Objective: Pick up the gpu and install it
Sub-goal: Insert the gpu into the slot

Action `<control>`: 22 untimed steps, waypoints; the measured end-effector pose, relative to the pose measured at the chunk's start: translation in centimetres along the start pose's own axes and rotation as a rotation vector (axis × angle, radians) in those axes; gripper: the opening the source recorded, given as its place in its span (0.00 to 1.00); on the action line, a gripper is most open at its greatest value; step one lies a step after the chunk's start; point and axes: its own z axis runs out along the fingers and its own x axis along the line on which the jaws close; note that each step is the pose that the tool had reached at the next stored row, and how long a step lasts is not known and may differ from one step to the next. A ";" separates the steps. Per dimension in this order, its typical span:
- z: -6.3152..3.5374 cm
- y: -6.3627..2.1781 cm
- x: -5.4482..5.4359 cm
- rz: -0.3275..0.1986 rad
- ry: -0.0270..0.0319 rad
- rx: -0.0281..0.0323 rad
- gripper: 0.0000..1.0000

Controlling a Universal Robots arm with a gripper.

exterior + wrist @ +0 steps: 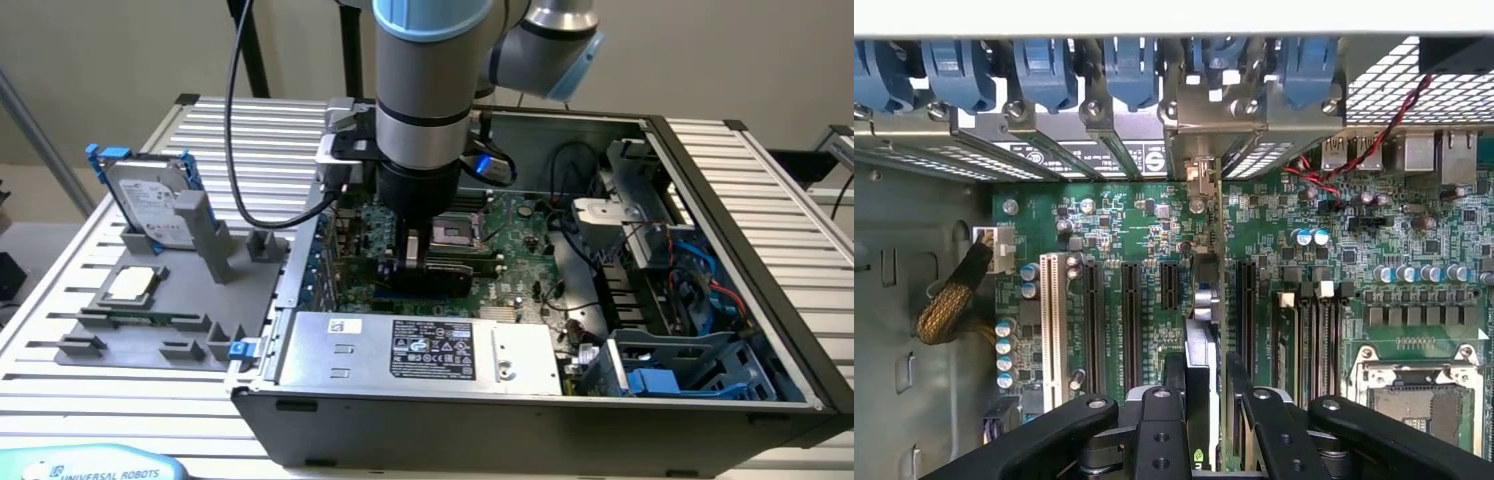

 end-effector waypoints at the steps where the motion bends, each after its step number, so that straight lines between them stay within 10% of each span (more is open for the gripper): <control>1: 0.01 0.00 0.0 0.000 0.0004 -0.0002 0.27; 22: 0.30 0.14 0.0 0.000 0.0008 -0.0001 0.27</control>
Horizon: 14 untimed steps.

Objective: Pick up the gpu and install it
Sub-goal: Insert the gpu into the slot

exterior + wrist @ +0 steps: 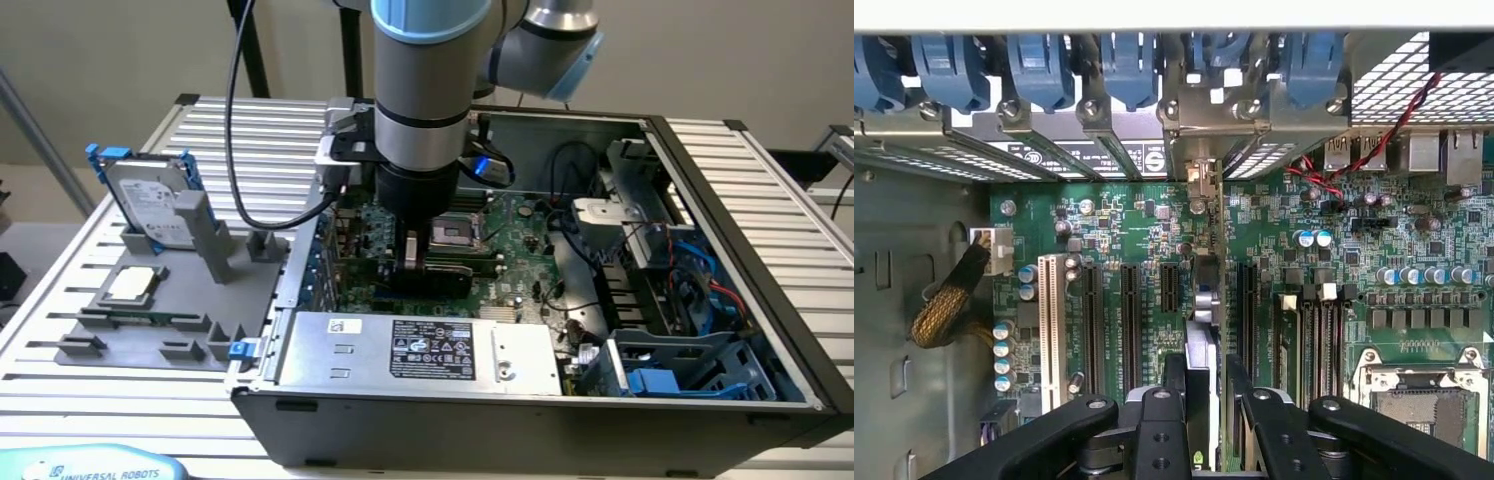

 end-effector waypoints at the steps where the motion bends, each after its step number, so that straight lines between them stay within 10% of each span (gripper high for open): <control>1: 0.00 0.00 0.0 0.000 0.0000 0.0000 0.27; 8: -0.10 0.01 0.0 0.000 -0.0002 -0.0001 0.34; 14: -2.29 0.05 0.0 0.000 -0.0001 -0.0003 0.34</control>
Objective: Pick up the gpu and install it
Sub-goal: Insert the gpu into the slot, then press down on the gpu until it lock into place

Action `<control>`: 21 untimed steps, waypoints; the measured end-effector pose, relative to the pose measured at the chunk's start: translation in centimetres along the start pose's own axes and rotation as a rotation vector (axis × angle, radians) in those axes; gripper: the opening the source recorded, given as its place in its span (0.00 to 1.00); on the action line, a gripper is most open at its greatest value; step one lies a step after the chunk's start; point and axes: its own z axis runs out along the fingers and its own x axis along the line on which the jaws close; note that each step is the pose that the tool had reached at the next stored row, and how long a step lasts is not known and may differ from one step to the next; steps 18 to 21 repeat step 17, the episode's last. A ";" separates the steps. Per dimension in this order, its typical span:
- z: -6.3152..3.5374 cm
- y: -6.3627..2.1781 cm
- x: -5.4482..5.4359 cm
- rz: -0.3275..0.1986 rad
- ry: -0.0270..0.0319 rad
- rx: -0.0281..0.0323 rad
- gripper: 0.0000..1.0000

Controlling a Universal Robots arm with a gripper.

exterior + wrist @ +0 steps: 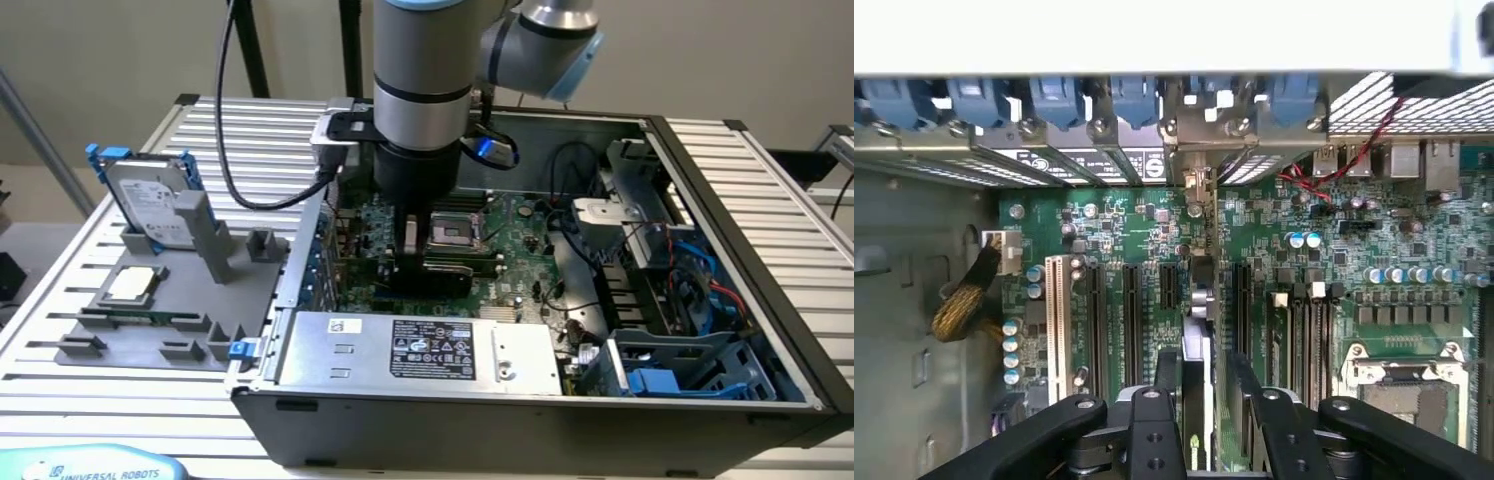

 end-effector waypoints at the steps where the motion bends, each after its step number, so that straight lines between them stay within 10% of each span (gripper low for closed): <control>1: -0.44 0.01 0.0 0.000 -0.0002 0.0001 0.34; 8: -3.42 -0.05 -0.1 0.000 0.0001 0.0000 0.25; 12: -3.54 -0.06 -0.1 0.000 -0.0002 0.0000 0.11; 21: -3.55 -0.06 -0.1 0.000 -0.0001 0.0000 0.11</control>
